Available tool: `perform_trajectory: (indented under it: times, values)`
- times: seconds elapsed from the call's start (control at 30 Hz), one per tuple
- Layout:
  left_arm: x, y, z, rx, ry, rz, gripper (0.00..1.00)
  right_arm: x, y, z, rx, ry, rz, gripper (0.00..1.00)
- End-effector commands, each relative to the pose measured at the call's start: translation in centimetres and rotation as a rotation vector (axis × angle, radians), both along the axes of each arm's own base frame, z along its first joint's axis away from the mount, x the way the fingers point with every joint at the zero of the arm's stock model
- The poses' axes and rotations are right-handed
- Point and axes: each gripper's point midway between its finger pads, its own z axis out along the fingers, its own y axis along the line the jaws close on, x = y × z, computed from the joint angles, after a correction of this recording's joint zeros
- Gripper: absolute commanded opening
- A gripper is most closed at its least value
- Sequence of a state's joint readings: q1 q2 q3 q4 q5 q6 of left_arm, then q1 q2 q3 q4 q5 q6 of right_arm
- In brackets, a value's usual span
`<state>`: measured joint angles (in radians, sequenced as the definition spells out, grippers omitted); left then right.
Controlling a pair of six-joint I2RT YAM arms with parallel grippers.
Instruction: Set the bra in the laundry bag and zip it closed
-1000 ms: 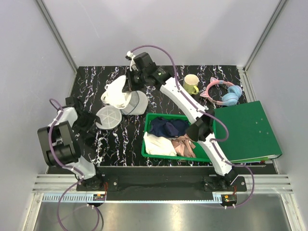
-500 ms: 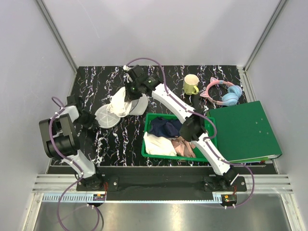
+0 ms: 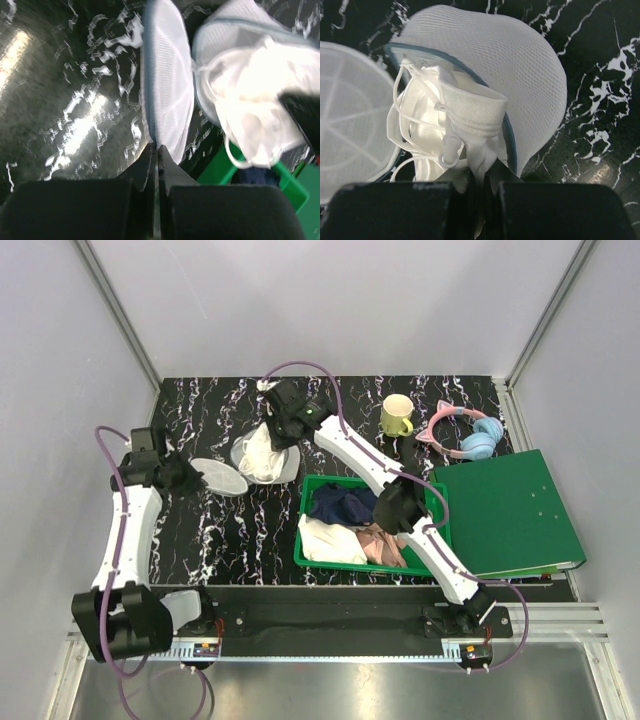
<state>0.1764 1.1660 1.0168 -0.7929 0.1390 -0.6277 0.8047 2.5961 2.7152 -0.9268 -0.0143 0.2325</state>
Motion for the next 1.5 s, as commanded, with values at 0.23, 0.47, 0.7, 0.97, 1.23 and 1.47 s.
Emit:
perform_trajectory:
  times: [0.23,0.47,0.7,0.97,1.23,1.47]
  values:
    - [-4.0,-4.3,4.1,0.058,-0.052,-0.205,0.0,-0.9,-1.7,3.1,-0.144,-0.162,-0.012,0.0]
    - [-6.2,-7.7,3.9,-0.048,-0.032,-0.297,0.0,-0.4,-0.9,4.1,-0.092,-0.175,-0.055,0.0]
    - [-7.7,-10.2,3.6,-0.117,-0.009,-0.385,0.0,0.2,1.9,2.9,0.09,-0.075,-0.241,0.0]
    - [-7.5,-11.5,4.9,-0.162,-0.034,-0.426,0.0,1.2,2.9,-2.2,0.046,-0.099,-0.243,0.0]
    - [-4.3,-10.7,6.9,-0.088,-0.041,-0.398,0.0,-0.9,1.9,-1.2,0.0,-0.077,-0.116,0.36]
    - [-1.8,-9.5,7.5,0.017,-0.011,-0.407,0.0,-5.2,0.6,6.1,0.075,-0.014,0.008,0.79]
